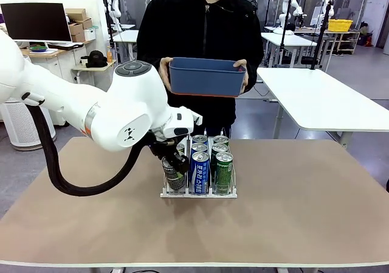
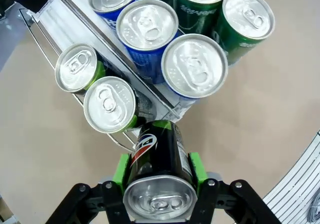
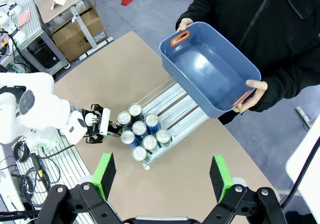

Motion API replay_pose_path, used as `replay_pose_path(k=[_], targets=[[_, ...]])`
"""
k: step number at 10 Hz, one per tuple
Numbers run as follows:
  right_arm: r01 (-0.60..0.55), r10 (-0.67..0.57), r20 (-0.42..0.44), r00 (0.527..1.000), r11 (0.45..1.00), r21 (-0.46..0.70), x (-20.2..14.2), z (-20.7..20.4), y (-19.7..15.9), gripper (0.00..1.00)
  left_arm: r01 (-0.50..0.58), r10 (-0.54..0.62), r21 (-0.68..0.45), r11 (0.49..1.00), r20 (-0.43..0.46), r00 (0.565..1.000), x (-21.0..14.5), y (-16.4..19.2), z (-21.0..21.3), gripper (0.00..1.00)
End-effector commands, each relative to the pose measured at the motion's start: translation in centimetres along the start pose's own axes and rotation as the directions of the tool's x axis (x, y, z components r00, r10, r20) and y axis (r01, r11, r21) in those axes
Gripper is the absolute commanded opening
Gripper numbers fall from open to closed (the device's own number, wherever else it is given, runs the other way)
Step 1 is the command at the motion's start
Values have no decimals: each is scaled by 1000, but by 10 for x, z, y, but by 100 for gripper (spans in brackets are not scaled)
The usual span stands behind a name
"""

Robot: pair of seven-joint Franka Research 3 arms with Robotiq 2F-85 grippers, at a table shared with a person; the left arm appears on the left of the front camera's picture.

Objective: Fill the beverage cans into the dispenser.
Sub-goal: Place the picked Pepsi coke in the line of the Automatic Can Dispenser with the same cans.

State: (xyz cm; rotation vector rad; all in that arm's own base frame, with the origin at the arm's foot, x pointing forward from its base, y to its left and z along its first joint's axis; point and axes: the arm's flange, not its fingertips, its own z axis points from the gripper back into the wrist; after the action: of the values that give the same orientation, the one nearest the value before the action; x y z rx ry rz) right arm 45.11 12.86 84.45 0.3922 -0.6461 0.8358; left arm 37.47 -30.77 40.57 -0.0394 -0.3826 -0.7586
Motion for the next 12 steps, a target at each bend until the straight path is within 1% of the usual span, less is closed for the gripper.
replay_pose_path(k=[1, 3, 6, 9, 10, 11, 12], targets=[[-1, 1, -1, 1000, 1000, 1, 0, 1, 1, 100, -37, 35, 48, 998, 35, 999, 8, 20, -3, 58], [-1, 1, -1, 1000, 1000, 1, 0, 1, 1, 100, -71, 68, 61, 996, 51, 996, 14, 27, -8, 58], [-1, 1, -1, 1000, 1000, 1, 0, 1, 1, 100, -96, 94, 23, 995, 85, 992, 19, 40, -14, 58], [-1, 1, -1, 1000, 1000, 1, 0, 1, 1, 100, -115, 113, 15, 993, 109, 988, 26, 48, -17, 58], [-1, 1, -1, 1000, 1000, 1, 0, 1, 1, 100, -127, 125, 15, 992, 107, 986, 29, 51, -21, 58], [-1, 1, -1, 1000, 1000, 1, 0, 1, 1, 100, -124, 124, 2, 992, 85, 989, 29, 55, -25, 58], [-1, 1, -1, 1000, 1000, 1, 0, 1, 1, 100, -148, 149, -22, 989, 52, 987, 30, 54, -32, 58]])
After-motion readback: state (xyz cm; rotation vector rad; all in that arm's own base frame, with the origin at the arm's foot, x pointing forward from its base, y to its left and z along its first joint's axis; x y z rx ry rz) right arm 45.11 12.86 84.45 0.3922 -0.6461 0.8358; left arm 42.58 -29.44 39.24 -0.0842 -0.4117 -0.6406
